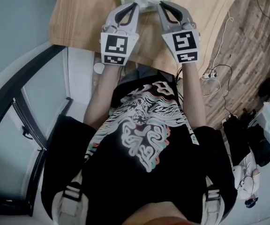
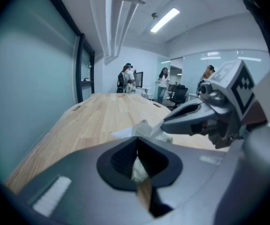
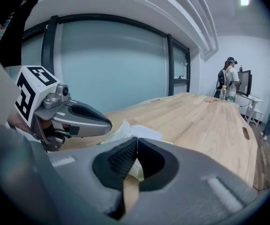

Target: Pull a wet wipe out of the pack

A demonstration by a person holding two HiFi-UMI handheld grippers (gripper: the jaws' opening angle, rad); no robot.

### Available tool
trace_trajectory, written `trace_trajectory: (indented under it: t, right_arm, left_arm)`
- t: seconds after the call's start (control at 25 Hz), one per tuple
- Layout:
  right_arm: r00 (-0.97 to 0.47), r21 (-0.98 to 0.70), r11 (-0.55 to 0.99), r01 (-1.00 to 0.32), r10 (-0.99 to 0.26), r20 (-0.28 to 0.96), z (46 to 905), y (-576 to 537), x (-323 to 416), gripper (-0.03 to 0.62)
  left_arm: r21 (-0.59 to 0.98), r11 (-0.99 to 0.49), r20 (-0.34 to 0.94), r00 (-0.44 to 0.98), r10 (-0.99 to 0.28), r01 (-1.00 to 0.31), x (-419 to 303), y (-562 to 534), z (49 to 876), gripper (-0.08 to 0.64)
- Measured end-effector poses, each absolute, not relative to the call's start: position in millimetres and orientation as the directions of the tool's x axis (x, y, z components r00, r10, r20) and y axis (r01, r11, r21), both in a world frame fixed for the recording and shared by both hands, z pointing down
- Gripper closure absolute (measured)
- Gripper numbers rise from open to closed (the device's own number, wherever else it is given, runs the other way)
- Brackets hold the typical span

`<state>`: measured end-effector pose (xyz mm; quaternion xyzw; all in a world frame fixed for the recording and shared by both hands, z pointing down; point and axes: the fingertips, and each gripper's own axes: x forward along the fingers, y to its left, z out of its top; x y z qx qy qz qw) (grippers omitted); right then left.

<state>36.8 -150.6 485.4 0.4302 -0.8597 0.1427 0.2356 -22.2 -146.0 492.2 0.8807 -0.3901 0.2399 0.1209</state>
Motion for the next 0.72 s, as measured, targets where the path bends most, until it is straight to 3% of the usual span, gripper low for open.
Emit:
trace_trajectory:
  t: [0.72]
  right_arm:
    - [-0.468,-0.029,0.527,-0.850,-0.727,0.503,469,-130,47,0.591]
  left_arm:
    - [0.005,-0.681,0.495,0.594,-0.635,-0.732,-31,-133,479,0.572]
